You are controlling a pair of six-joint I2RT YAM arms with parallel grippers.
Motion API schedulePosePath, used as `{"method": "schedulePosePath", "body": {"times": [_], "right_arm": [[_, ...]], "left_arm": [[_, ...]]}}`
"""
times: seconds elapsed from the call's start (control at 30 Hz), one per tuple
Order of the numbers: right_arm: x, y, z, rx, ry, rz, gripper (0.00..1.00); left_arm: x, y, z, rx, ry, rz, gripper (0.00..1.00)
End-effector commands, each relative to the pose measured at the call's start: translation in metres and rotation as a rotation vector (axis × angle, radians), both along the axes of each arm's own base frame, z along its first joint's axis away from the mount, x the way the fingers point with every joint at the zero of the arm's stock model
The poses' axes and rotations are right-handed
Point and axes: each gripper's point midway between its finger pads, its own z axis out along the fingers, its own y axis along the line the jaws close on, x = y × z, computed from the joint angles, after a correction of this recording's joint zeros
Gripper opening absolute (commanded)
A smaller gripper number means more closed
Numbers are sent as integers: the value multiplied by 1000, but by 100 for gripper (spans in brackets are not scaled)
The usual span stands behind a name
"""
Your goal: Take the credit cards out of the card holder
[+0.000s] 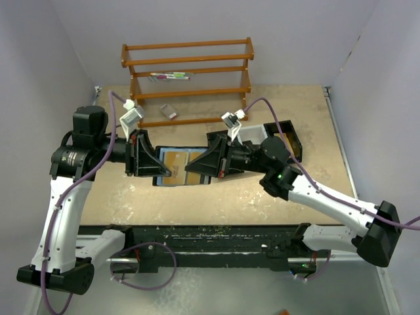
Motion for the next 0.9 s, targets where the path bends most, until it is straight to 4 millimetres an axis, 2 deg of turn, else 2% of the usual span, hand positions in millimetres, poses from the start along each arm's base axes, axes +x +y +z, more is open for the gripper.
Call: {"method": "schedulePosePath", "body": {"times": [0.0,0.07,0.2,0.43,0.67,0.7,0.8,0.87], "right_arm": [[8,-2,-6,-4,17,-40,0],[8,-2,-5,0,16,-41,0],[9,-5,-6,-5,17,-56,0],[11,-16,-9,-20,12,-94,0],[9,-16,-8,-18,5,-80,0],[8,-14,-5,-6,-3,-69,2],[3,-11,6,41,-26,-26,29],[2,-10,15,79,-39,-10,34]], "left_arm": [[-26,2,21,-90,-60,-137,11],[-24,2,20,-86,-55,-131,6],[-25,2,21,-86,-60,-131,5],[-26,2,20,-86,-53,-131,8],[-26,2,21,-85,-54,-128,13],[-26,2,20,-84,-51,-128,13],[-25,2,20,-82,-47,-126,12],[-23,2,20,-79,-47,-121,11]]}}
